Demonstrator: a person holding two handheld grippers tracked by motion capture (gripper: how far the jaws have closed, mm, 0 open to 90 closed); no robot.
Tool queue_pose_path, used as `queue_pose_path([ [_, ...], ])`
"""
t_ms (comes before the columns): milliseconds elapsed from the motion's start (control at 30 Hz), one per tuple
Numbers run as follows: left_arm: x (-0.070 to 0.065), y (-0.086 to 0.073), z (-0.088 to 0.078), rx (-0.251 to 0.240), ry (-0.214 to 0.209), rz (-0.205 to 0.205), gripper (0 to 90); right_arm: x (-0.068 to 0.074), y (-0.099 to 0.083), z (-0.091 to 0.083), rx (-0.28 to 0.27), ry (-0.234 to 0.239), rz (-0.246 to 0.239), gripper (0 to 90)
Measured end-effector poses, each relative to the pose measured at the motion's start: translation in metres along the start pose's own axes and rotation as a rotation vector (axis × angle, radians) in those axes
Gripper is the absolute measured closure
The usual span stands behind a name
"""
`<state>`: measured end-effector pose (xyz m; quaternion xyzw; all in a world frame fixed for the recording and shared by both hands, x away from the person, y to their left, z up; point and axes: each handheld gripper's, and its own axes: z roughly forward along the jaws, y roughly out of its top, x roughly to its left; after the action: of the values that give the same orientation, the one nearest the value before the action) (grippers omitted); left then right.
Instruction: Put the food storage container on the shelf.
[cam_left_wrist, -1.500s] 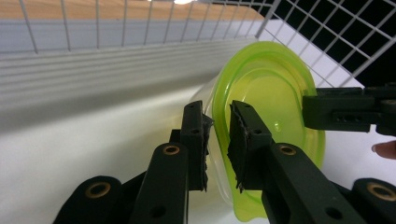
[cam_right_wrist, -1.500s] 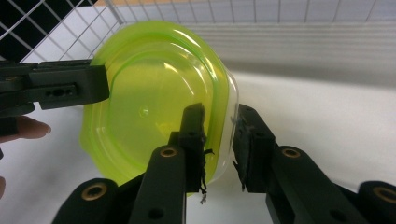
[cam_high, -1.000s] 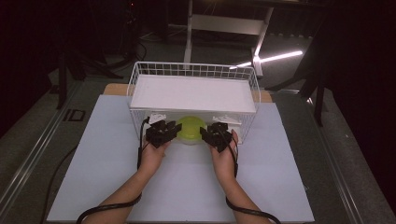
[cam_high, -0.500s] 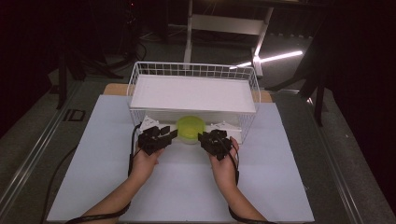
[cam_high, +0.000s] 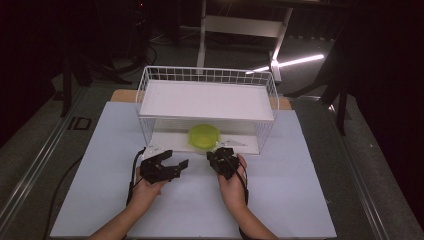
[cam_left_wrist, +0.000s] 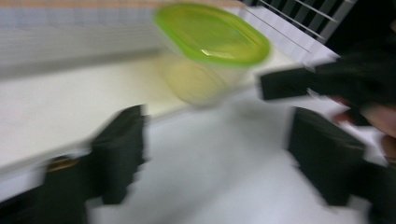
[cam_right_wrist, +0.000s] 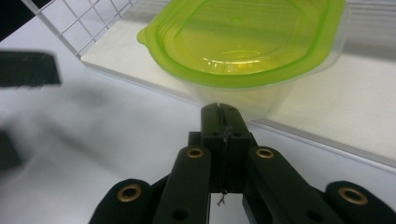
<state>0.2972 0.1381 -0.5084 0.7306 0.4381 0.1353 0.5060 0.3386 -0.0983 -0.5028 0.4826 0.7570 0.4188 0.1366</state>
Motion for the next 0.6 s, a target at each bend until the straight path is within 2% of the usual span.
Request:
queue_pose_path([
  [133,-0.003,-0.005,-0.004,-0.027,-0.03,0.01,11.1,0.001,0.004,0.009,-0.005,-0.003,0.013,90.0],
  [233,-0.004,-0.007,-0.005,-0.026,-0.055,0.016,4.3,0.0,0.007,0.013,-0.002,-0.009,0.019,90.0],
  [267,-0.005,-0.007,-0.005,-0.023,-0.047,0.025,2.8,0.0,0.008,0.015,0.002,-0.011,0.015,90.0],
  [367,-0.006,-0.008,-0.005,-0.031,-0.036,0.04,2.8,-0.001,0.011,0.018,-0.002,-0.015,0.025,89.9],
  [600,-0.006,-0.007,-0.004,-0.044,-0.052,0.047,2.5,-0.003,0.019,0.028,-0.002,-0.031,0.025,89.8],
])
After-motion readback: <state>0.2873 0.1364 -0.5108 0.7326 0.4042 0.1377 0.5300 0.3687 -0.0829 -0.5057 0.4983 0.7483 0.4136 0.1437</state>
